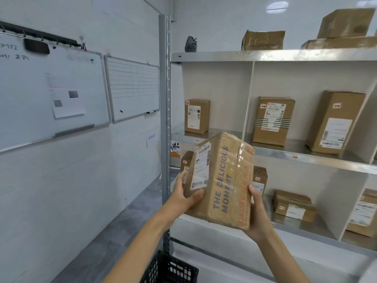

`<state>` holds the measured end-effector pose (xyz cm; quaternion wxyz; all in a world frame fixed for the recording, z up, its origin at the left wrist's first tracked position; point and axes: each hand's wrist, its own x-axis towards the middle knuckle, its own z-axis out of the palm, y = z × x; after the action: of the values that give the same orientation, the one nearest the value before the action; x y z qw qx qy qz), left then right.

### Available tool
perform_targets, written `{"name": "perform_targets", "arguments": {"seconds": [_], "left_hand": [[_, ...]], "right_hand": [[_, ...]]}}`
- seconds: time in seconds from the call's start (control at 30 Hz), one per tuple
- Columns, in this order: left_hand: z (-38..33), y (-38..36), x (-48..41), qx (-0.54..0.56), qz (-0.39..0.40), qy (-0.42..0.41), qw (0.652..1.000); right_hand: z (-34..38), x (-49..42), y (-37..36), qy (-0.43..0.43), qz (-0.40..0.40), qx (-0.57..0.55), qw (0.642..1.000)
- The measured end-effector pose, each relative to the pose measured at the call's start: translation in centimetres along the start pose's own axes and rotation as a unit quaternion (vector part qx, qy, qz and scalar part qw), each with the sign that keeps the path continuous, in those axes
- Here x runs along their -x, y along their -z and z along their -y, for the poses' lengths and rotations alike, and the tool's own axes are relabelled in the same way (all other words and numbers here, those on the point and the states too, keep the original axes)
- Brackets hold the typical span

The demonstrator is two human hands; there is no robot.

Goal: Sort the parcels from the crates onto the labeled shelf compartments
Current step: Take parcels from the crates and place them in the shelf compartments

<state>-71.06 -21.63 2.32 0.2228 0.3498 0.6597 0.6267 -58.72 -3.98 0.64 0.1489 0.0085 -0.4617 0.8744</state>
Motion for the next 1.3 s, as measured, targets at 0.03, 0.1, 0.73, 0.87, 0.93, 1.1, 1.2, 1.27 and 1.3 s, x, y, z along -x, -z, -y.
{"name": "perform_targets", "arguments": {"seconds": [0.03,0.1,0.73,0.87,0.93,1.1,1.2,1.27,1.3], "left_hand": [[0.2,-0.1,-0.1,-0.004,0.006,0.012,1.000],[0.6,-0.5,-0.2,-0.008,0.002,0.008,1.000],[0.1,-3.2,0.2,-0.118,-0.204,-0.089,0.968],[0.2,-3.9,0.4,-0.114,-0.196,-0.078,0.971],[0.3,-4.1,0.3,-0.108,-0.197,-0.069,0.972],[1.0,-4.4,0.4,-0.099,-0.215,-0.037,0.971],[1.4,-4.2,0.3,-0.097,-0.222,-0.020,0.970],[1.3,-4.0,0.2,-0.099,-0.220,-0.011,0.970],[1.2,-3.9,0.0,-0.100,-0.220,-0.010,0.970]], "right_hand": [[-0.2,0.0,0.2,0.006,-0.023,-0.005,1.000],[-0.5,-0.2,0.3,0.019,-0.063,0.012,0.998],[0.0,-1.1,1.3,0.079,-0.131,0.319,0.935],[0.3,-0.6,1.0,0.069,-0.149,0.323,0.932],[0.4,-0.5,0.8,0.077,-0.158,0.336,0.925],[-0.1,0.3,0.4,0.108,-0.222,0.361,0.899],[-0.3,0.7,0.4,0.126,-0.245,0.358,0.892],[-0.4,0.6,0.4,0.121,-0.247,0.352,0.894],[-0.3,0.4,0.4,0.118,-0.248,0.350,0.896]]}}
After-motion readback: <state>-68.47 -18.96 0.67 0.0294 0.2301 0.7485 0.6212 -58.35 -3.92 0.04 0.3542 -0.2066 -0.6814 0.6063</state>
